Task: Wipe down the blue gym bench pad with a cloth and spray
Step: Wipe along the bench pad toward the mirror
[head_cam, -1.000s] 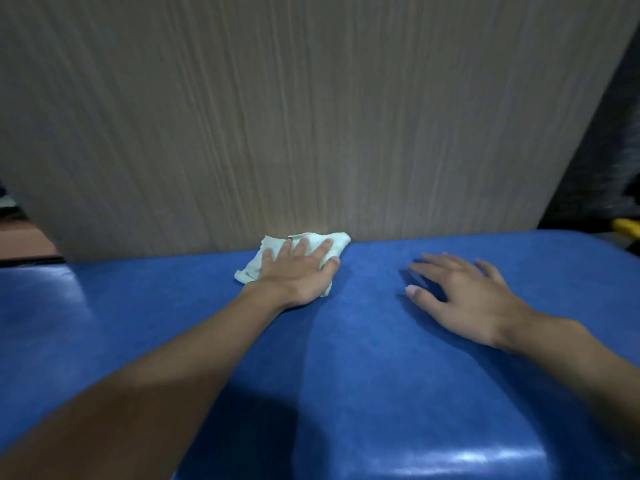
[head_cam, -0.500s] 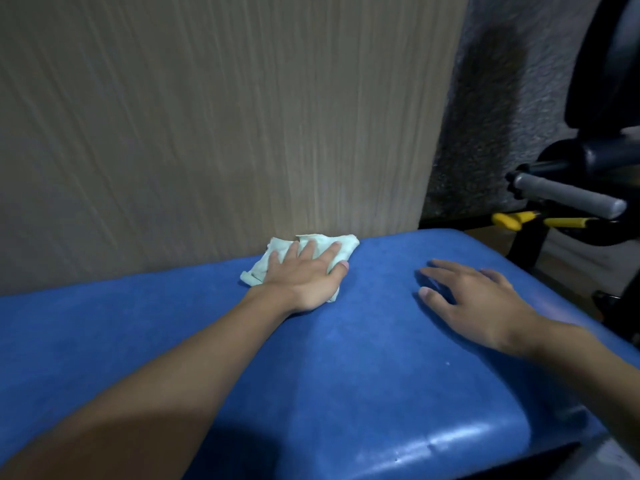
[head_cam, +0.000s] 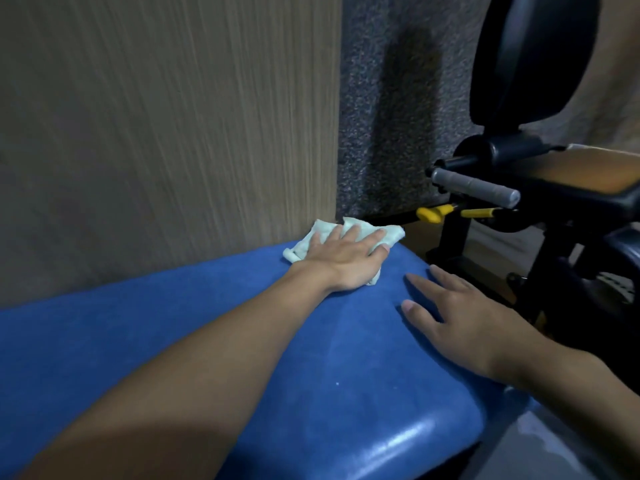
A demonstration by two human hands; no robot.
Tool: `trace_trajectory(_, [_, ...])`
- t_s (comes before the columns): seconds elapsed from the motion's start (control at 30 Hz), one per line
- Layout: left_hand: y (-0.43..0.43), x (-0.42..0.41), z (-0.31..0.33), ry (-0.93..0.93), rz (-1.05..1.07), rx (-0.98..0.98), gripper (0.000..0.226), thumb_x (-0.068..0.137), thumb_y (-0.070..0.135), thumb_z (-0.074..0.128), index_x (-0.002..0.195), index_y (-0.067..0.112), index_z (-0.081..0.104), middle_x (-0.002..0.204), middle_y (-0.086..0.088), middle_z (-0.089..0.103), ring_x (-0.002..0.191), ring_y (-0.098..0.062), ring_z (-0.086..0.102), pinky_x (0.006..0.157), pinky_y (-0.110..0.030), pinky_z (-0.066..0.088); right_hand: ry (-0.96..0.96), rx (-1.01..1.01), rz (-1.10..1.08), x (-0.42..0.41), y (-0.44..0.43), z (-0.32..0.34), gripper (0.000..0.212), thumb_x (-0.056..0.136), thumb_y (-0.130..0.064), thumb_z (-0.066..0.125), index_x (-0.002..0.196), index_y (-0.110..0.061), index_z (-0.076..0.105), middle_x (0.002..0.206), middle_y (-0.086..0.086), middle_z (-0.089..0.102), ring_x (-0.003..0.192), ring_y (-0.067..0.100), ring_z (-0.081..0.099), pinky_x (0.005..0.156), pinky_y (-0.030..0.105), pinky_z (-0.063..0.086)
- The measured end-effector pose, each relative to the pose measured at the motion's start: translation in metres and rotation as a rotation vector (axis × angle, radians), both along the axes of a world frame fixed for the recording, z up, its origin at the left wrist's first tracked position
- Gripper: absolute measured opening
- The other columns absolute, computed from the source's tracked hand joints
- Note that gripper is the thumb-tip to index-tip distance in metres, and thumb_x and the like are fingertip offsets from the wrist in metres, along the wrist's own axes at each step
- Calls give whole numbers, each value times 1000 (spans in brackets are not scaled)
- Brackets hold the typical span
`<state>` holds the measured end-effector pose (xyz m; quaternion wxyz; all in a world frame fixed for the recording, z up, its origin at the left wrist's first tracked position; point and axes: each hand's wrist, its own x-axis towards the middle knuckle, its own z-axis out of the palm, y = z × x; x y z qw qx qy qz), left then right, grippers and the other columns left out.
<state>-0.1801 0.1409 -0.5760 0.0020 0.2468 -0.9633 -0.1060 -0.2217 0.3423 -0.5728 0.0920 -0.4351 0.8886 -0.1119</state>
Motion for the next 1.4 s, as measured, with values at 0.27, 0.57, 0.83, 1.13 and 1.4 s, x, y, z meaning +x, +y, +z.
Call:
trace_trajectory(0.27, [28, -8, -1, 9, -222, 30, 50, 102, 47, 10, 152, 53, 12, 166, 13, 3, 152, -10, -8, 121, -46, -8, 21, -492, -290, 9, 14, -21, 18, 90, -17, 45, 88, -17, 63, 80, 0, 64, 72, 19, 58, 67, 40, 52])
trace_trajectory(0.57, [50, 38, -2, -33, -204, -7, 50, 102, 52, 9, 151, 57, 0, 167, 11, -7, 152, -14, -13, 121, -49, -9, 107, -445, -306, 17, 15, -16, 23, 94, -25, 47, 99, -19, 69, 96, 1, 67, 84, 24, 60, 70, 36, 46])
trace_trajectory(0.83, [43, 83, -4, -43, -88, -34, 51, 101, 54, 9, 150, 57, -2, 167, 9, -7, 152, -15, -13, 120, -51, -9, 177, -394, -76, 46, 2, -11, 39, 99, -36, 43, 132, -19, 57, 143, -4, 51, 141, 15, 34, 119, 40, 15])
trace_trajectory(1.13, [25, 132, -4, -61, 21, -25, 52, 100, 55, 8, 150, 57, -3, 166, 10, -9, 152, -14, -14, 120, -51, -10, 175, -68, 11, 62, -13, -11, 58, 102, -53, 25, 153, -26, 29, 164, -3, 19, 151, 16, 10, 121, 42, 3])
trace_trajectory(1.4, [2, 186, -7, -59, 99, -35, 51, 100, 55, 7, 150, 57, -4, 166, 10, -9, 152, -15, -14, 120, -52, -9, 151, -172, 141, 109, -44, -11, 54, 102, -47, 32, 153, -26, 31, 164, 0, 21, 152, 16, 10, 123, 40, 4])
